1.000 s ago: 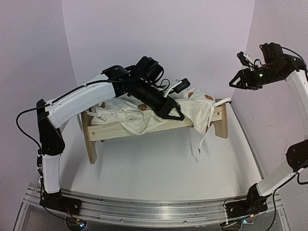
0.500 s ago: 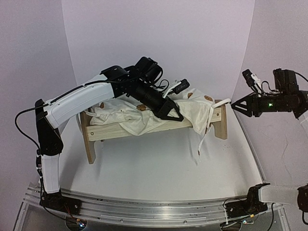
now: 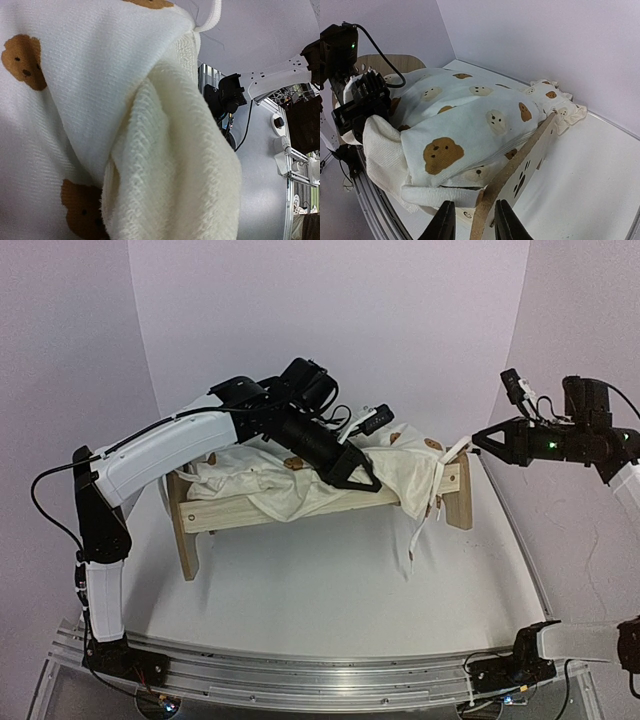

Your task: Set up the pet bed

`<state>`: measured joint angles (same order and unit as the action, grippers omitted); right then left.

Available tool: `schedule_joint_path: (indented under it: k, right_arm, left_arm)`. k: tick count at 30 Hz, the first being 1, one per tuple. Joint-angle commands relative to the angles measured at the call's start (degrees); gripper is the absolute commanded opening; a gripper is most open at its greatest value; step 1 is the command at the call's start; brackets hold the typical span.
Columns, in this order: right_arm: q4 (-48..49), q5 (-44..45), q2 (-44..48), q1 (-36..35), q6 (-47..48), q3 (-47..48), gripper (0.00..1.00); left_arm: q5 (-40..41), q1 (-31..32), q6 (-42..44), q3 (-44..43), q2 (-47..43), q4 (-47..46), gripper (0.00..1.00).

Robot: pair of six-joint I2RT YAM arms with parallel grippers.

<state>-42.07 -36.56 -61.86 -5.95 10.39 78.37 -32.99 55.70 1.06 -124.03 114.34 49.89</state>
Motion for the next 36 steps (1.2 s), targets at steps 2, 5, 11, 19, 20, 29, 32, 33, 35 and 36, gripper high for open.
schedule_joint_path:
  k: [2, 5, 11, 19, 20, 29, 32, 33, 35, 36]
  right_arm:
    - [0.2, -2.87, -0.26, -0.9, -0.72, 0.53, 0.26]
    - [0.15, -1.16, -1.23, -3.7, -1.07, 0.16, 0.25]
    - [0.41, 6.64, -2.99, -11.08, -0.51, -0.54, 0.21]
    - [-1.06, 17.32, -6.76, -13.42, -6.67, 1.93, 0.04]
    - [-2.19, 18.43, -7.23, -13.45, -7.34, 2.53, 0.03]
    - [-17.59, 23.09, -11.52, -15.72, -14.07, 8.7, 0.0]
    - [-20.23, 21.91, -11.54, -16.66, -15.74, 11.23, 0.09]
    - [-20.35, 21.43, -10.95, -16.66, -16.45, 12.33, 0.16]
    - [-20.11, 21.73, -9.53, -16.68, -17.66, 14.72, 0.31]
    - [-20.28, 22.16, -8.92, -16.65, -18.28, 16.09, 0.39]
  left_arm:
    - [-1.47, -0.42, 3.42, -4.8, -6.4, -11.78, 0.0]
    - [-1.51, -0.42, 3.37, -5.36, -5.99, -11.83, 0.0]
    - [-1.31, -0.43, 3.17, -6.12, -5.67, -12.02, 0.0]
    - [-1.12, -0.42, 3.22, -6.31, -5.63, -12.08, 0.0]
    - [-1.1, -0.43, 3.27, -6.31, -5.72, -12.14, 0.0]
    - [-0.29, -0.42, 5.42, -6.46, -5.59, -12.53, 0.0]
    - [0.43, -0.42, 5.73, -6.57, -5.51, -12.53, 0.0]
    - [0.8, -0.45, 5.89, -6.62, -5.49, -12.53, 0.0]
    - [1.66, -0.43, 6.15, -6.93, -5.43, -12.44, 0.0]
    - [2.17, -0.45, 6.23, -7.17, -5.39, -12.37, 0.0]
